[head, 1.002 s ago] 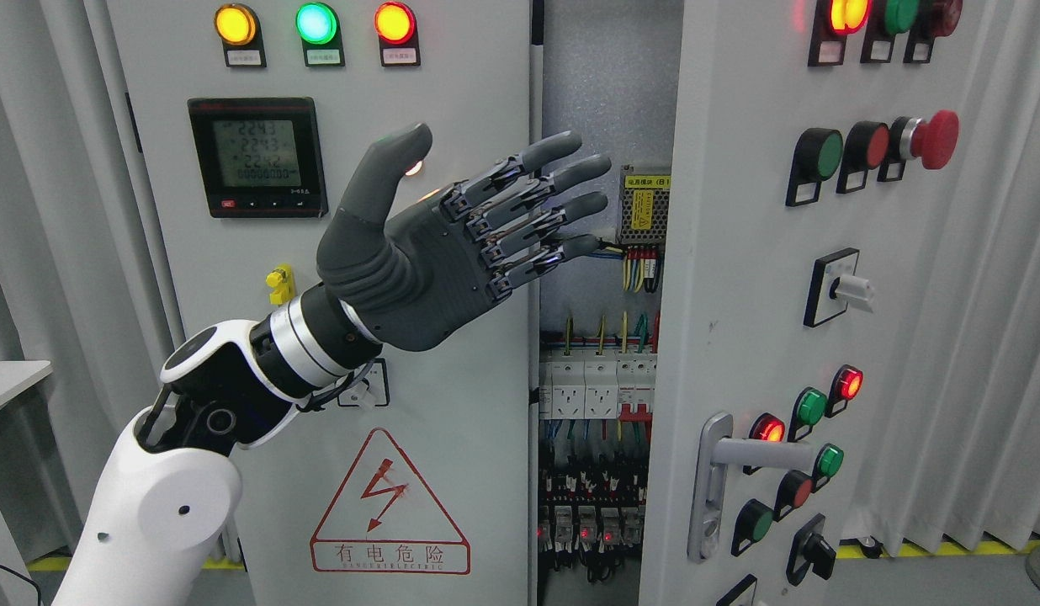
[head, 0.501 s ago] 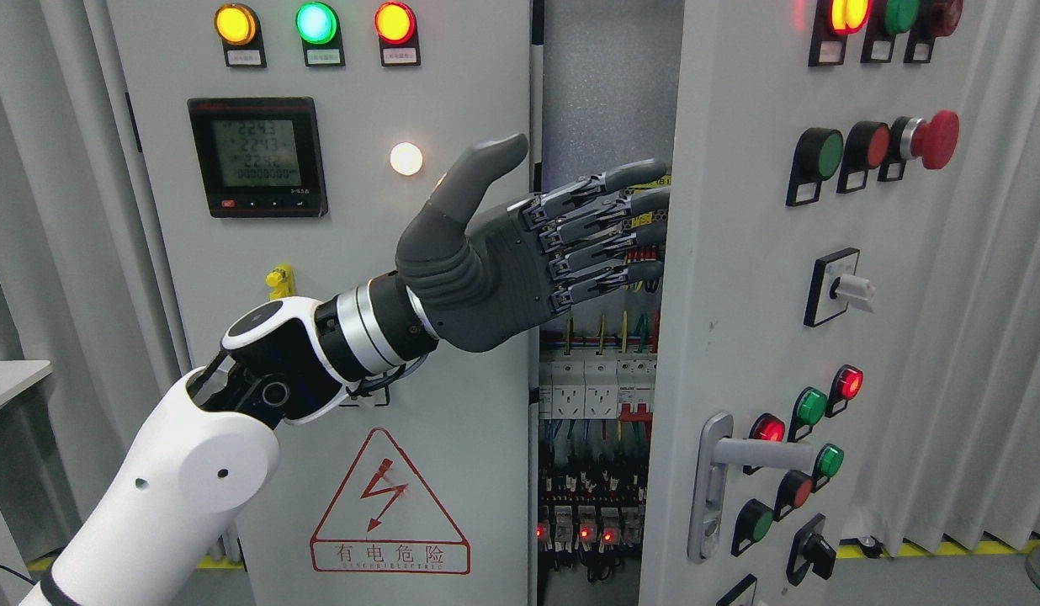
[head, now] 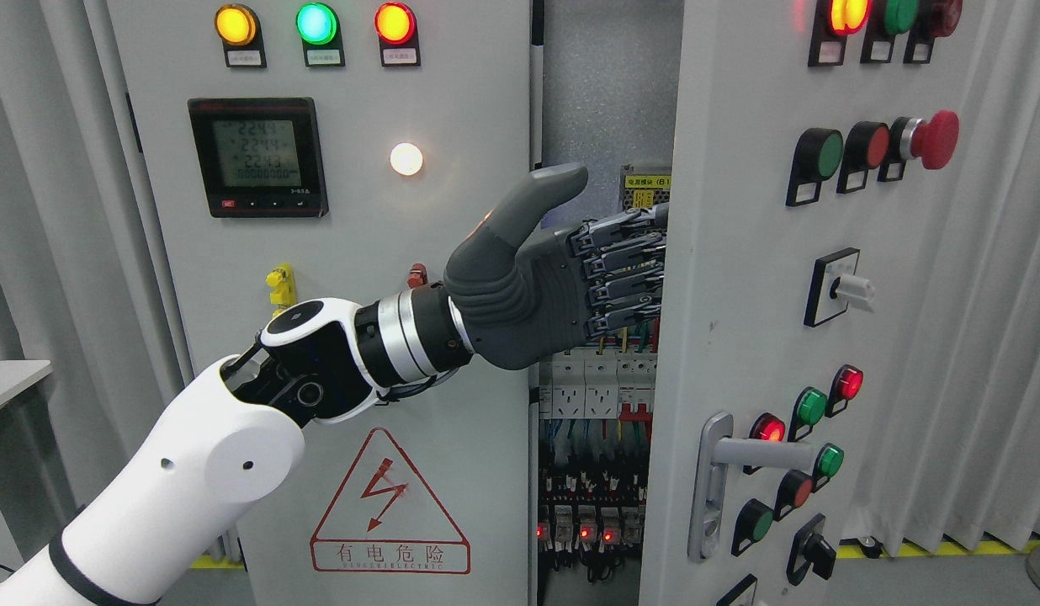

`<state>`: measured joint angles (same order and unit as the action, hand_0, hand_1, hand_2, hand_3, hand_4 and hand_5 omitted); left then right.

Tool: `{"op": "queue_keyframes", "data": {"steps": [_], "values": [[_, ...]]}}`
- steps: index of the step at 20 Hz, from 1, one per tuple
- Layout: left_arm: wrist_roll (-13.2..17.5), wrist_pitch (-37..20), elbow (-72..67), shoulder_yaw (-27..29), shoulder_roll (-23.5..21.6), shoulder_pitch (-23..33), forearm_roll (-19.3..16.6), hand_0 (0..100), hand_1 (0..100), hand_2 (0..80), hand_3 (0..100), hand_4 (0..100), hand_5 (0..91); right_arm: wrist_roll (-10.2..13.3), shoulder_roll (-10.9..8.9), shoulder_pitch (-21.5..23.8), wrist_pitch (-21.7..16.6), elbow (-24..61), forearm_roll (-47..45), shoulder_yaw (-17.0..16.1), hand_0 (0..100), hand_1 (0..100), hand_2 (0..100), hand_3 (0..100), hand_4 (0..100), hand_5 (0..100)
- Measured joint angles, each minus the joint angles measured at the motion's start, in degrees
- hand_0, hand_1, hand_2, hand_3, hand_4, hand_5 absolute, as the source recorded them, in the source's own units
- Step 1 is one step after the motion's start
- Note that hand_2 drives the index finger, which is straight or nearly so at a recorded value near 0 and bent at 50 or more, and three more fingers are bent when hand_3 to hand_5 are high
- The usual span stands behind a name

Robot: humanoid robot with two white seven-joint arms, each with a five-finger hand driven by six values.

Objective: Open door with both hands
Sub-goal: 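Insert left hand fingers behind the edge of the push-button door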

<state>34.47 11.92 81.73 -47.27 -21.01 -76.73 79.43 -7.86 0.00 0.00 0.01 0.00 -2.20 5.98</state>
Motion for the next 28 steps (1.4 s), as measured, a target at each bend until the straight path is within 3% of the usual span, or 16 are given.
{"op": "queue_keyframes", "data": {"steps": [12,28], "values": [[0.1,-6.0,-0.8,-12.6,0.3,-6.9,5.4,30,0,2.8,3,4,0.0,0.0,0.0,0.0,0.0,0.0,0.0,0.0,22,0,0,0,0,0],[-0.2,-8.0,-1.0,-18.8,4.3,-10.8,6.6,30,0,2.8,3,4,0.0,0.0,0.0,0.0,0.0,0.0,0.0,0.0,22,0,0,0,0,0]]}}
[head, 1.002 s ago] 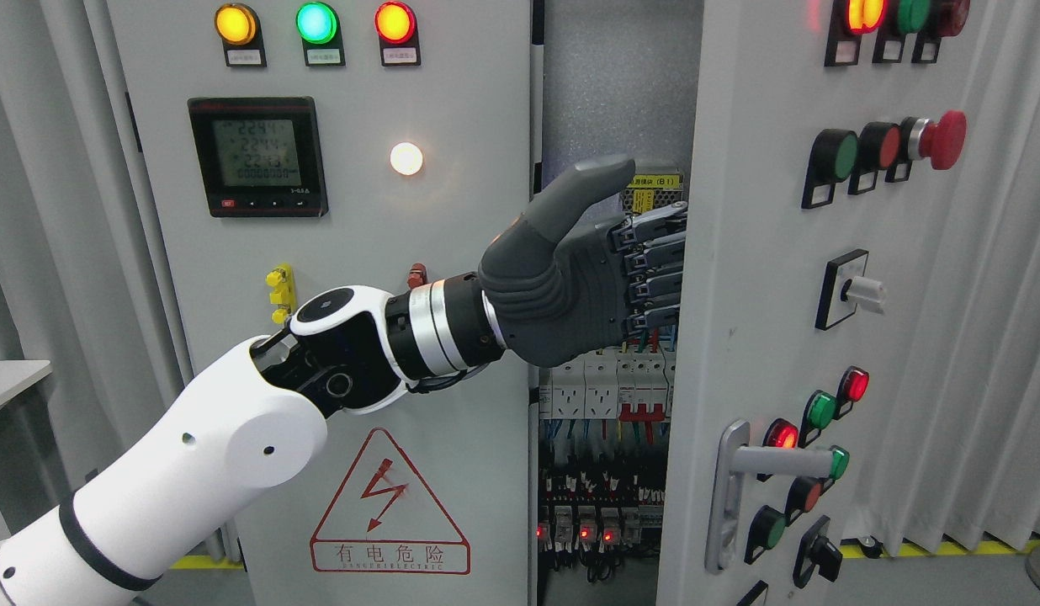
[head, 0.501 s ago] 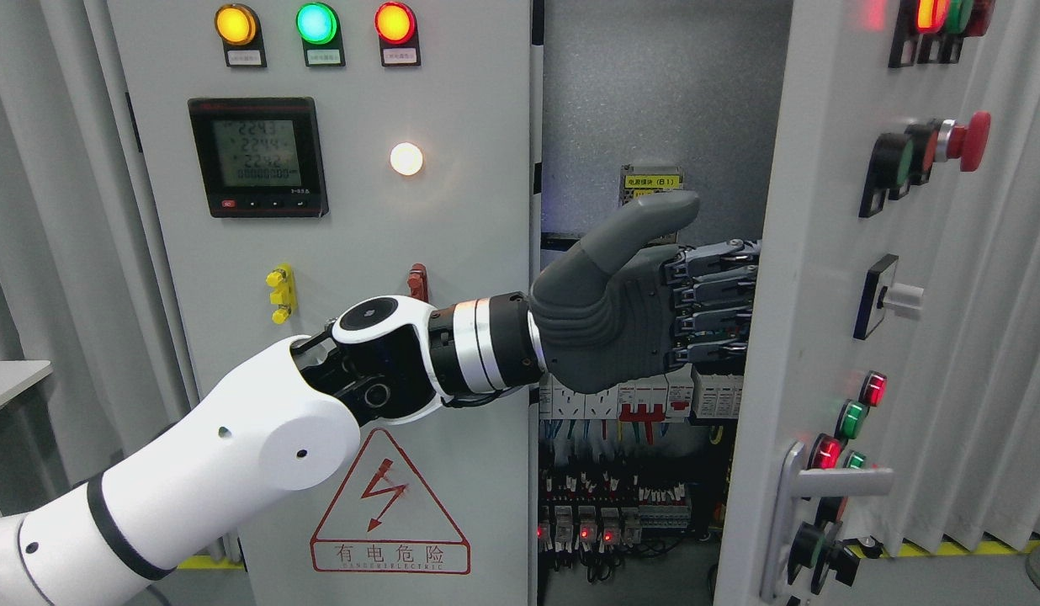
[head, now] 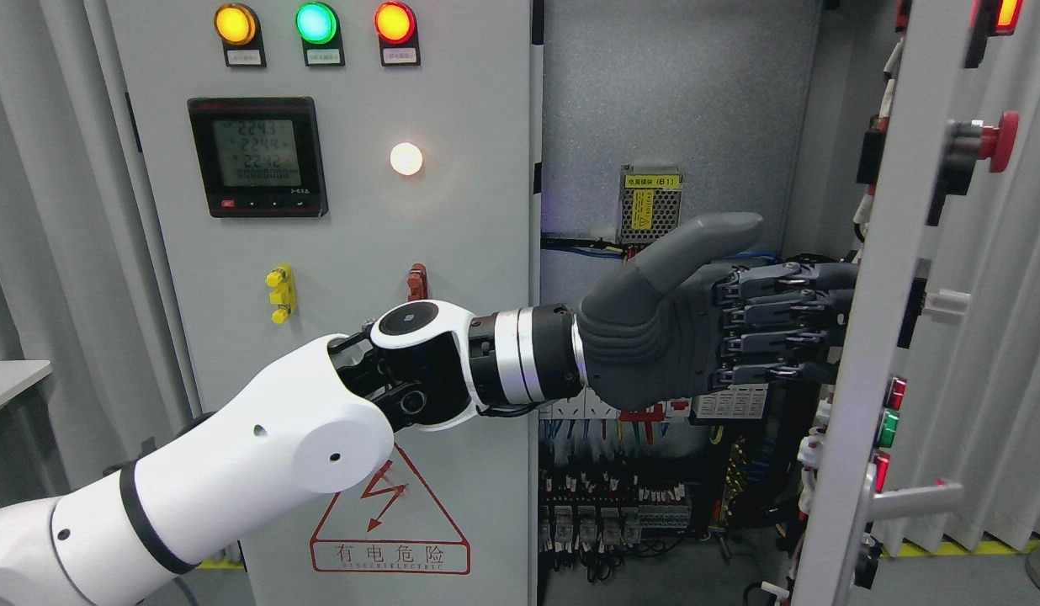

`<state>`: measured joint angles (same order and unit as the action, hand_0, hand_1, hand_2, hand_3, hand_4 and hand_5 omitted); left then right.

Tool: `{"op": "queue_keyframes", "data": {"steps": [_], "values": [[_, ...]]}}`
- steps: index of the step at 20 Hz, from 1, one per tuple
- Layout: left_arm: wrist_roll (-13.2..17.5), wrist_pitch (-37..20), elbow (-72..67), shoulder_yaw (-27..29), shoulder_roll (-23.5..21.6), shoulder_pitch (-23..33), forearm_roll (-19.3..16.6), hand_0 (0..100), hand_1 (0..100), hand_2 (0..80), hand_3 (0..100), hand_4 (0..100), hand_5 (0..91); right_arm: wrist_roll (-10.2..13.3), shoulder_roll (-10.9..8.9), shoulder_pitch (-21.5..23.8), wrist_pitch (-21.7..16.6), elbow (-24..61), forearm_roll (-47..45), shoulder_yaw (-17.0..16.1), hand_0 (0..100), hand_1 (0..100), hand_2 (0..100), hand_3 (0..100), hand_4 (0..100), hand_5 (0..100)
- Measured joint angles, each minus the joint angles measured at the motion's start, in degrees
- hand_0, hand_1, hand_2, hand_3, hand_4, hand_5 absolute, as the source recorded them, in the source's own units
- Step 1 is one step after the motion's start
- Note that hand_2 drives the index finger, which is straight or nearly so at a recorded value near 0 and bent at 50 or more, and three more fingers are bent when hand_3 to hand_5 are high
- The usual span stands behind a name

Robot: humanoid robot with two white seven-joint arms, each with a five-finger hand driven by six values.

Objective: Open door with both hands
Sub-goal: 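Push the push-button door open with the left hand, swinging it away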

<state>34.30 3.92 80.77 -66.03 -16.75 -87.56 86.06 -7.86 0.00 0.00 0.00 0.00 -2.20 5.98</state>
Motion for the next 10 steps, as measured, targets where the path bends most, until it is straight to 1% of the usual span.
{"op": "queue_keyframes", "data": {"steps": [6,10], "values": [[-0.1,-0.3,-0.2,-0.8,2.0,-0.7,0.0,30,0,2.8,3,4,0.0,0.0,0.0,0.0,0.0,0.0,0.0,0.0,22,0,0,0,0,0],[-1.8,-0.3,-1.0,-1.2,3.8,-1.2,0.0,30,0,2.8,3,4,0.0,0.0,0.0,0.0,0.0,0.0,0.0,0.0,22,0,0,0,0,0]]}}
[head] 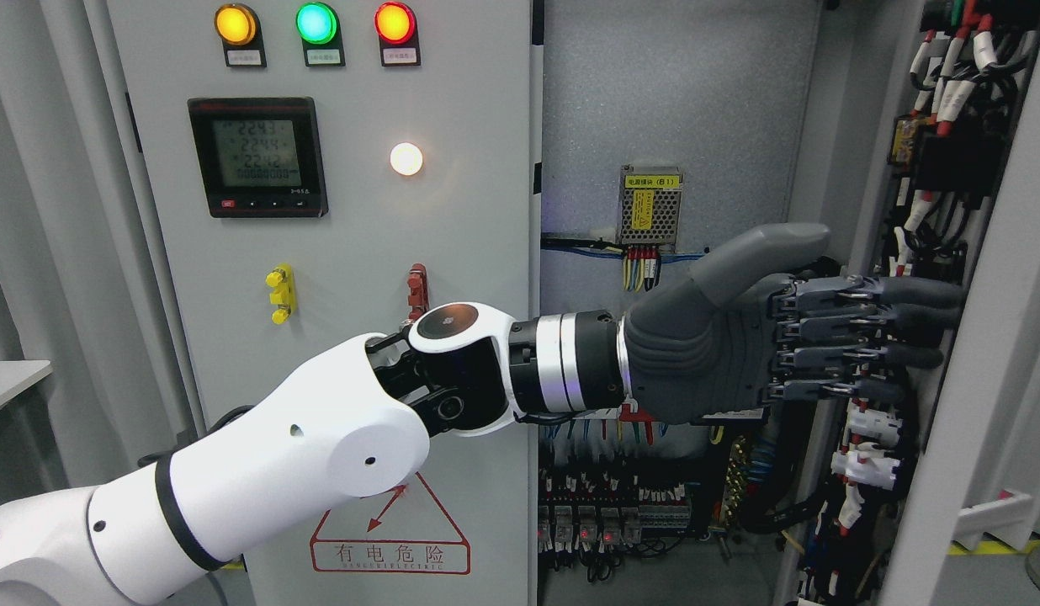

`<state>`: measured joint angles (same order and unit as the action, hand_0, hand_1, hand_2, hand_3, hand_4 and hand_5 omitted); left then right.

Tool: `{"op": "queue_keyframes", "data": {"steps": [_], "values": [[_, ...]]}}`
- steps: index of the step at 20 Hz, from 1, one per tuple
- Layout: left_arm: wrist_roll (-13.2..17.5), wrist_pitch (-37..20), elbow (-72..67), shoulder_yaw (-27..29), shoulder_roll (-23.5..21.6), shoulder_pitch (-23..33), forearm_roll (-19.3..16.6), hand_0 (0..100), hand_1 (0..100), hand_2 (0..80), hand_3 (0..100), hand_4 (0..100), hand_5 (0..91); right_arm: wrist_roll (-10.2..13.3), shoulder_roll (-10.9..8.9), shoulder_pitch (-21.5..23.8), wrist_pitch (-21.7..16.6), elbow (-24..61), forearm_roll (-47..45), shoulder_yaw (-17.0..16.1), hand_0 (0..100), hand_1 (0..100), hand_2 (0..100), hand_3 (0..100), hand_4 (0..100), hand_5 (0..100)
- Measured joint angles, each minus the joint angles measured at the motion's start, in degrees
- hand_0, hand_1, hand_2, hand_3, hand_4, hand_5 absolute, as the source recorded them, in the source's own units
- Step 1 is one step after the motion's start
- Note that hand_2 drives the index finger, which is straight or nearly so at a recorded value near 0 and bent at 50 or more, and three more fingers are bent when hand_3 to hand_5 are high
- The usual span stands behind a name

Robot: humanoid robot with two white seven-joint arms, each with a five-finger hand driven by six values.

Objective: Open door with both hands
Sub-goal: 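Push the push-button door open with the left hand, swinging it away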

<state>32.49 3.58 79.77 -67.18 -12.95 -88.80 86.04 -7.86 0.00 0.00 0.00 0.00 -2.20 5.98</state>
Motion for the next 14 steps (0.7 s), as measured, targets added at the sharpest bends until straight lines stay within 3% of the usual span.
{"op": "queue_keyframes", "data": {"steps": [9,14], "values": [[-1.1,-3.1,-2.6,-1.3,5.4,-3.9,0.2,30,0,2.8,3,4,0.0,0.0,0.0,0.0,0.0,0.0,0.0,0.0,22,0,0,0,0,0],[-1.1,-7.8,-4.2,-4.4,8.1,-7.8,3.9,30,0,2.8,3,4,0.0,0.0,0.0,0.0,0.0,0.0,0.0,0.0,22,0,0,0,0,0]]}}
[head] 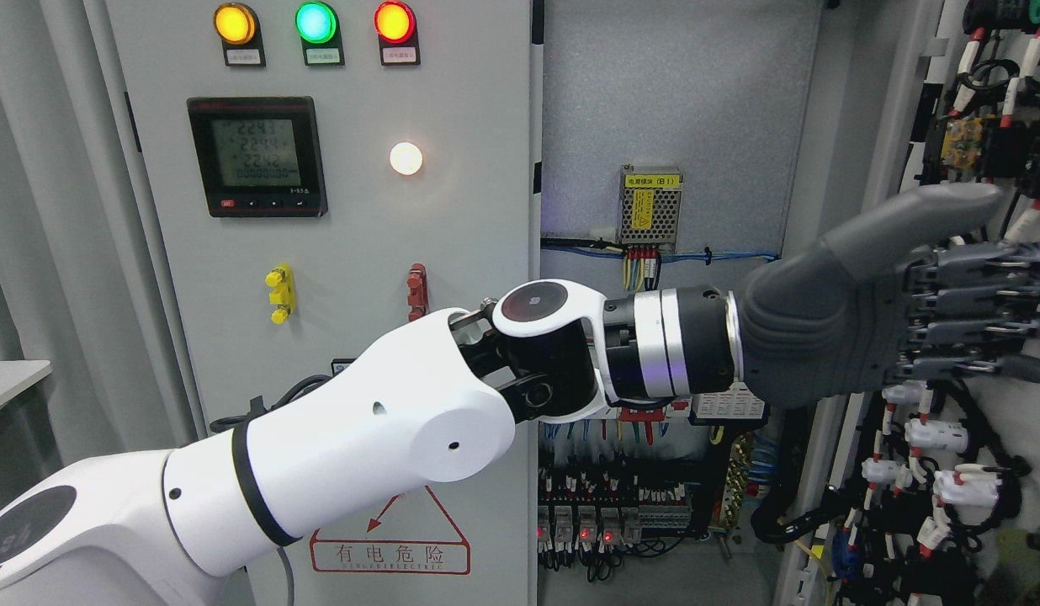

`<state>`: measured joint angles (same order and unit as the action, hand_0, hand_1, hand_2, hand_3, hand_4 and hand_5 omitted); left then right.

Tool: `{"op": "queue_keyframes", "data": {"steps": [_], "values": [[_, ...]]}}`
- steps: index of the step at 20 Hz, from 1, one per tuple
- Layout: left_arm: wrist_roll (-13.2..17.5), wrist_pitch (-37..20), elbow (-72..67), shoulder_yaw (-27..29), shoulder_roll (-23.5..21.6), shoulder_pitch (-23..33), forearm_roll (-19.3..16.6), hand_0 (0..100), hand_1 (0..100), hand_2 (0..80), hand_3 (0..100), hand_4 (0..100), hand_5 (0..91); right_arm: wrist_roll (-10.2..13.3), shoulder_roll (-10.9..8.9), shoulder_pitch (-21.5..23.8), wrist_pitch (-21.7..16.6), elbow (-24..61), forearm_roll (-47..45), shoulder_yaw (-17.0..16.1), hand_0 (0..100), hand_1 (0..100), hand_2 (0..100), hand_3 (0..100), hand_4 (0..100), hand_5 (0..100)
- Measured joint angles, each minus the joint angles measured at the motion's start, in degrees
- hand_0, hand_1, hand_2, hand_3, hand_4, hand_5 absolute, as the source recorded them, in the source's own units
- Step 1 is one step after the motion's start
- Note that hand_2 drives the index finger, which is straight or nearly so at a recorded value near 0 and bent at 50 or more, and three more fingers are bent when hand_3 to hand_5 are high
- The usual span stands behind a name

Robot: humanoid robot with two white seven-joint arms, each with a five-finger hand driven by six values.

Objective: Open door with both hands
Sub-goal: 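Push the push-button door open with the left hand, swinging it away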

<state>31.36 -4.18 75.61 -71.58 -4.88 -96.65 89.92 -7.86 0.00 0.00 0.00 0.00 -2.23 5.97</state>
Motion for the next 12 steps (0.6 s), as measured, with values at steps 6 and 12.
{"op": "queue_keyframes", "data": {"steps": [6,12], "values": [[-0.1,-1.3,-2.6,-3.0,2.1,-2.5,2.9,30,0,2.8,3,4,0.0,0.0,0.0,0.0,0.0,0.0,0.0,0.0,22,0,0,0,0,0],[0.1,-1.4,-4.4,-4.8,3.3,-3.4,3.8,30,0,2.8,3,4,0.0,0.0,0.0,0.0,0.0,0.0,0.0,0.0,22,0,0,0,0,0]]}}
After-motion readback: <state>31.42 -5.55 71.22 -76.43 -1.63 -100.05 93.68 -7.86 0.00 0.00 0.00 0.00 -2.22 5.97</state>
